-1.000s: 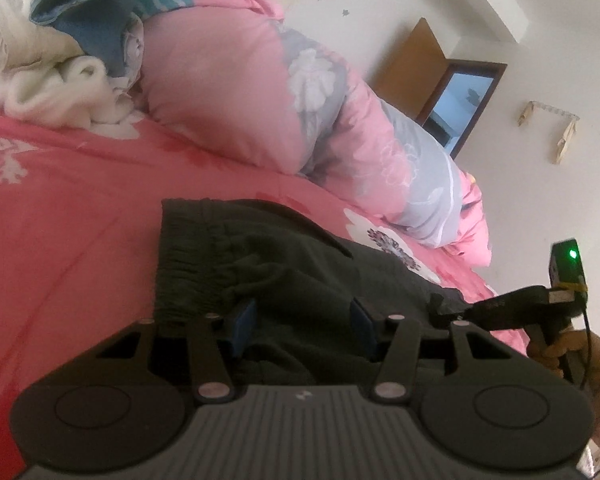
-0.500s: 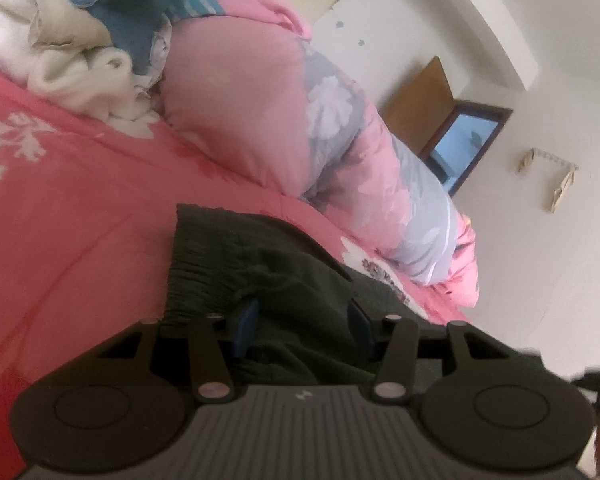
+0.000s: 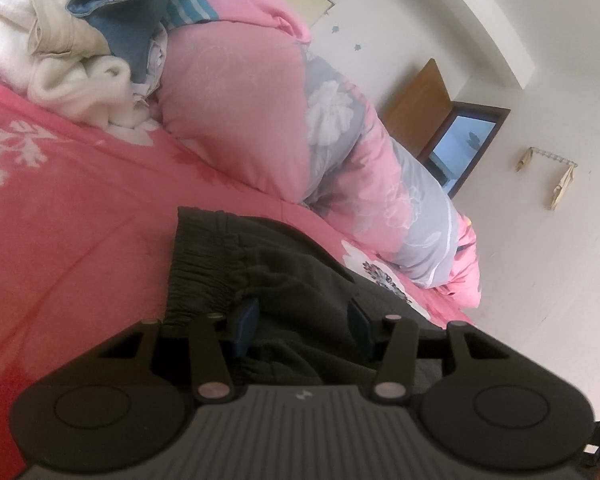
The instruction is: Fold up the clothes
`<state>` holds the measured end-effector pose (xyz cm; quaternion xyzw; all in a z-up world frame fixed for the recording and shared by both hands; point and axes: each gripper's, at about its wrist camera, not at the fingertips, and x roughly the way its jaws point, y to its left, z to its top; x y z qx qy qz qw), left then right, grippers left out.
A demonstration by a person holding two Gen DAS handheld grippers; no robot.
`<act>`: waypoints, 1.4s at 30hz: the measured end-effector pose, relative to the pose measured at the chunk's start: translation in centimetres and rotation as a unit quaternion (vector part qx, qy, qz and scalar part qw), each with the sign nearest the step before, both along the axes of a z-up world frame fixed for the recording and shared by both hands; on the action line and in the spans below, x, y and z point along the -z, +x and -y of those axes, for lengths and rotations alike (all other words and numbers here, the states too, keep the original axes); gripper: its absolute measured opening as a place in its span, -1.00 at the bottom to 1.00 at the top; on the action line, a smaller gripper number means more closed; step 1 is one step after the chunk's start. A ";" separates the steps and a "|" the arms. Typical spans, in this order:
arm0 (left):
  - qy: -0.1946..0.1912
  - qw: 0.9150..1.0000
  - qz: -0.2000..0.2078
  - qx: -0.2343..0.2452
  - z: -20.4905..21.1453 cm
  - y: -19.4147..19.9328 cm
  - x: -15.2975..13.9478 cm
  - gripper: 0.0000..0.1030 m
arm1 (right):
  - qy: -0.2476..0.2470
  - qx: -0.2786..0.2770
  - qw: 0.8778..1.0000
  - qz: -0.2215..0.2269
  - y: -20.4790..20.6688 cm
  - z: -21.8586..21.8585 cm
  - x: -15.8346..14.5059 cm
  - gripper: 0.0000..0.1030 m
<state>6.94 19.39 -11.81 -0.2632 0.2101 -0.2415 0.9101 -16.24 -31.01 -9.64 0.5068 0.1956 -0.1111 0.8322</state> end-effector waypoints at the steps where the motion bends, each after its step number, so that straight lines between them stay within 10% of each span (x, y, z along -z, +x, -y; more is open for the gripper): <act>1: -0.001 1.000 0.000 0.001 -0.1 0.0 0.0 -0.02 | -0.006 -0.001 1.000 -0.010 0.2 0.1 0.1 -1.00; 9: -0.013 1.000 -0.004 0.002 -0.5 -0.1 0.0 -0.02 | -0.051 0.031 0.997 -0.054 -0.7 0.1 -1.3 -0.87; 17: -0.069 0.998 -0.008 -0.008 -2.7 -2.1 -1.3 0.11 | -0.160 -0.108 0.981 -0.020 2.9 -6.0 -5.6 -0.39; 34: -0.172 0.966 -0.185 0.051 -2.0 -3.3 1.0 0.36 | -0.117 -0.275 0.954 0.002 5.5 -11.2 -3.1 -0.11; 42: -0.226 0.948 -0.223 0.012 -2.3 -1.3 1.6 0.20 | -0.036 -0.273 0.961 -0.004 5.6 -11.2 -0.5 -0.03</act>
